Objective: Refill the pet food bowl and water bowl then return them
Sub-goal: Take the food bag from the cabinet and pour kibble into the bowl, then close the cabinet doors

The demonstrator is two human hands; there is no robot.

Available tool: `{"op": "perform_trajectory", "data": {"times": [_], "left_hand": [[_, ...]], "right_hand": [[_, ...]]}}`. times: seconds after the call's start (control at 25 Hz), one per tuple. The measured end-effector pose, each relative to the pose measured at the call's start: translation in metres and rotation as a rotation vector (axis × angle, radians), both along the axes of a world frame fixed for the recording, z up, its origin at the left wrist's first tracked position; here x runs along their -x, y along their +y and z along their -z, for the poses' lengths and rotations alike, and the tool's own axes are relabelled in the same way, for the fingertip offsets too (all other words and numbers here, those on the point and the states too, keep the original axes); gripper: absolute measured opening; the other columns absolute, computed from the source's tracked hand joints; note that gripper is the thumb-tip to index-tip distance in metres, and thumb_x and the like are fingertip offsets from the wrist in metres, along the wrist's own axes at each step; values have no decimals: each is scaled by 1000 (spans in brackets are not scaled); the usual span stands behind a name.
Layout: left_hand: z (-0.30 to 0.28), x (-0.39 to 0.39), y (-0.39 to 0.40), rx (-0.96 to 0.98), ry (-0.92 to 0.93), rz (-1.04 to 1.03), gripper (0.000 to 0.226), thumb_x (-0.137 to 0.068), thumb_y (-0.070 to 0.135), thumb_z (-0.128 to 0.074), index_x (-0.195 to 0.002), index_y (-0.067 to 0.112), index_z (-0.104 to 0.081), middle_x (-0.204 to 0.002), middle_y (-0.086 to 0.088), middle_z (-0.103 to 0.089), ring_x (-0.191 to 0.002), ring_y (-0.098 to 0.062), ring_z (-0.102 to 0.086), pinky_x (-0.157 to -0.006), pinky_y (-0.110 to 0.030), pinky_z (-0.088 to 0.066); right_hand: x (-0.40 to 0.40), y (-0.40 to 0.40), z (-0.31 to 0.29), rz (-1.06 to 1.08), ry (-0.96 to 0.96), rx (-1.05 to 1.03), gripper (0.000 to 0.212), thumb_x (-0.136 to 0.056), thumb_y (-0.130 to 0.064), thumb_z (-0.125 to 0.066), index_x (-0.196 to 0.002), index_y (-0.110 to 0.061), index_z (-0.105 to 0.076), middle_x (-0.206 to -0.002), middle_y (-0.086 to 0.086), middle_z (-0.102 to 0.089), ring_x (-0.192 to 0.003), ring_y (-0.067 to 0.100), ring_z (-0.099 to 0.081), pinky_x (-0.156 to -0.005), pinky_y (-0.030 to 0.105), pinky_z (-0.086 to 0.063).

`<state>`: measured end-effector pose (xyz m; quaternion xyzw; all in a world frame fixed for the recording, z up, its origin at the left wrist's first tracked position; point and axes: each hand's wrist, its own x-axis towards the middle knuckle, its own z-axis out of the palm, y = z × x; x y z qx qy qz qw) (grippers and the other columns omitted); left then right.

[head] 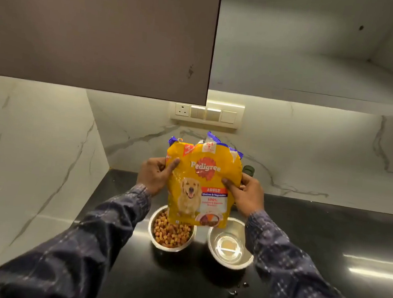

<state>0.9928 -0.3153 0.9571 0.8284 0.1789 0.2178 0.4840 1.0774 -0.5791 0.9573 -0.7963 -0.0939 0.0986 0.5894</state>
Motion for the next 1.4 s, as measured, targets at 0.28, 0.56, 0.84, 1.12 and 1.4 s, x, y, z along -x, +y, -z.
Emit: {"op": "perform_trajectory", "data": {"times": [0.28, 0.56, 0.84, 1.12, 1.4], "left_hand": [[39, -108, 25, 5, 204, -76, 55, -100, 47, -64, -56, 18, -49, -56, -2, -49, -57, -19, -46, -56, -33, -35], [87, -119, 39, 153, 132, -473, 26, -104, 42, -58, -106, 23, -77, -99, 0, -80, -93, -24, -73, -89, -40, -58], [104, -5, -23, -12, 136, -161, 11, -101, 31, -66, -100, 36, -76, -89, 22, -77, -85, -2, -73, -70, -25, -57], [37, 41, -84, -296, -135, 468, 11, -87, 31, -84, -97, 36, -81, -94, 26, -76, -83, 0, -75, -71, -17, -59], [-94, 94, -149, -479, -403, 571, 3, -90, 39, -76, -91, 37, -79, -81, 21, -75, -72, 6, -65, -62, -15, -50]], "right_hand": [[-111, 46, 58, 35, -40, 215, 22, -92, -37, -80, -108, -22, -80, -106, 6, -81, -98, 26, -77, -93, 50, -62], [-124, 36, 67, 283, -313, 287, 16, -99, -21, -71, -113, -17, -78, -100, 3, -80, -86, 16, -71, -86, 35, -61], [-11, -95, 83, 404, -271, 230, 24, -91, -16, -81, -93, -39, -74, -82, -15, -76, -81, -3, -70, -68, 6, -50], [95, -180, 35, 614, -275, 269, 31, -87, -16, -85, -84, -44, -73, -85, -27, -76, -75, -5, -72, -70, 4, -49], [201, -182, -81, 616, -612, 159, 8, -94, -16, -78, -93, -23, -77, -85, -15, -75, -86, -1, -71, -72, 5, -50]]}}
